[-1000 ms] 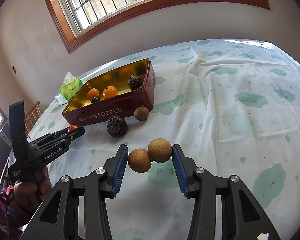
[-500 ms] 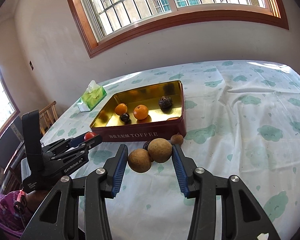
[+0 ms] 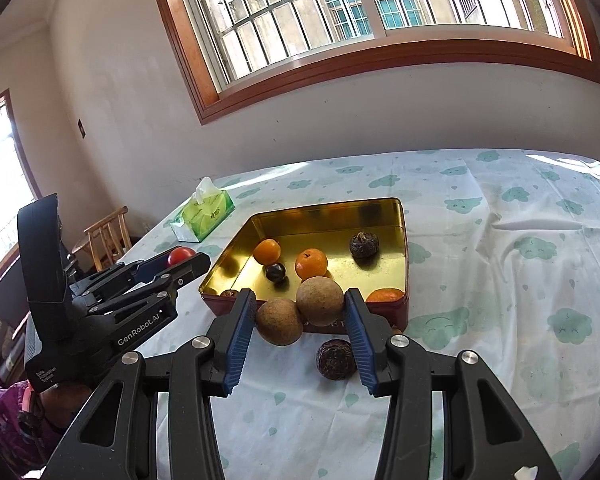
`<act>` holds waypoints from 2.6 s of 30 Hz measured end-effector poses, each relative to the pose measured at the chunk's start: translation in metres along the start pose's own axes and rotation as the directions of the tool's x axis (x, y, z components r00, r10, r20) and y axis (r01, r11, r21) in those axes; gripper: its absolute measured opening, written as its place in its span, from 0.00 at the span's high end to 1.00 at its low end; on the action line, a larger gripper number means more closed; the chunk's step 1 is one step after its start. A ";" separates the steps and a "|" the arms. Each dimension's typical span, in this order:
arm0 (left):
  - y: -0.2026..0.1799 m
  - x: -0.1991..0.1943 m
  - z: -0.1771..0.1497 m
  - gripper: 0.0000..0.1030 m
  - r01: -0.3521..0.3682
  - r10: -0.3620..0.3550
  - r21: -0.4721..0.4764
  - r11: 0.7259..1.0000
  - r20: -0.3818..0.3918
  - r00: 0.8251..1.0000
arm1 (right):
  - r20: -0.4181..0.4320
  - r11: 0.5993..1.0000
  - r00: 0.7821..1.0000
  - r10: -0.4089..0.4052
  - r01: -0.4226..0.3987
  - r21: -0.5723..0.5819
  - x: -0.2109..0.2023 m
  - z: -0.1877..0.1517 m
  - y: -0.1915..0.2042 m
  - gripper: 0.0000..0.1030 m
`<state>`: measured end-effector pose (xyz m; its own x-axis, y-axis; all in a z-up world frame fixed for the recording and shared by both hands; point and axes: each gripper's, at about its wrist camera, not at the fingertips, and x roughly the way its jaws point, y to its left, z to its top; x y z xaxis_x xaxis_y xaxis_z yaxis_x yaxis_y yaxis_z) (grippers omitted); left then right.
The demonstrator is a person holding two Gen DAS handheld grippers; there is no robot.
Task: Organize fruits
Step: 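Carry the tomato and tan fruits over the red tin with both grippers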
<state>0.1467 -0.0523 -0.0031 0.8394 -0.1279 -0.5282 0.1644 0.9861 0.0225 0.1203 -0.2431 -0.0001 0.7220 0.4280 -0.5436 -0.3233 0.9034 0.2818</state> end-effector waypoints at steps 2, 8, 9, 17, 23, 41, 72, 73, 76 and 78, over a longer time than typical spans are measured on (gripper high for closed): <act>0.000 0.003 0.004 0.69 -0.006 0.006 -0.001 1.000 0.005 1.000 | 0.000 1.000 1.000 0.005 -0.005 0.004 0.006 0.003 0.000 0.58; 0.001 0.016 0.013 0.69 -0.017 0.017 0.002 1.000 0.012 1.000 | 0.004 1.000 1.000 0.017 -0.017 0.009 0.020 0.014 -0.003 0.58; 0.002 0.019 0.014 0.69 -0.019 0.019 0.002 1.000 0.010 1.000 | 0.003 1.000 1.000 0.018 -0.018 0.008 0.022 0.016 -0.003 0.58; 0.009 0.040 0.017 0.69 -0.030 0.030 -0.025 0.999 -0.016 0.999 | -0.007 0.999 0.999 0.033 -0.033 0.010 0.043 0.025 -0.003 0.58; 0.011 0.051 0.018 0.69 -0.037 0.037 -0.025 0.999 -0.028 0.999 | -0.017 0.999 0.999 0.039 -0.039 0.015 0.056 0.027 -0.004 0.58; 0.018 0.075 0.018 0.69 -0.042 0.039 -0.046 0.998 -0.062 0.997 | -0.033 0.999 0.999 0.042 -0.041 0.028 0.075 0.027 -0.009 0.58; 0.020 0.089 0.016 0.69 -0.046 0.042 -0.050 0.998 -0.076 0.996 | -0.083 1.000 0.996 -0.011 0.012 0.002 0.103 0.026 -0.012 0.58; 0.020 0.089 0.016 0.69 -0.045 0.041 -0.052 0.998 -0.076 0.996 | -0.084 1.000 0.996 -0.012 0.012 0.003 0.103 0.027 -0.013 0.58; 0.021 0.090 0.016 0.69 -0.043 0.039 -0.052 0.998 -0.077 0.996 | -0.084 1.000 0.996 -0.014 0.014 0.006 0.104 0.027 -0.014 0.58; 0.021 0.091 0.016 0.69 -0.045 0.041 -0.050 0.998 -0.076 0.996 | -0.085 1.000 0.996 -0.014 0.015 0.006 0.105 0.027 -0.015 0.58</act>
<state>0.2345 -0.0450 -0.0373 0.8034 -0.0791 -0.5902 0.1005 0.9949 0.0035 0.2175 -0.2125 -0.0397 0.6723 0.4158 -0.6125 -0.3089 0.9095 0.2784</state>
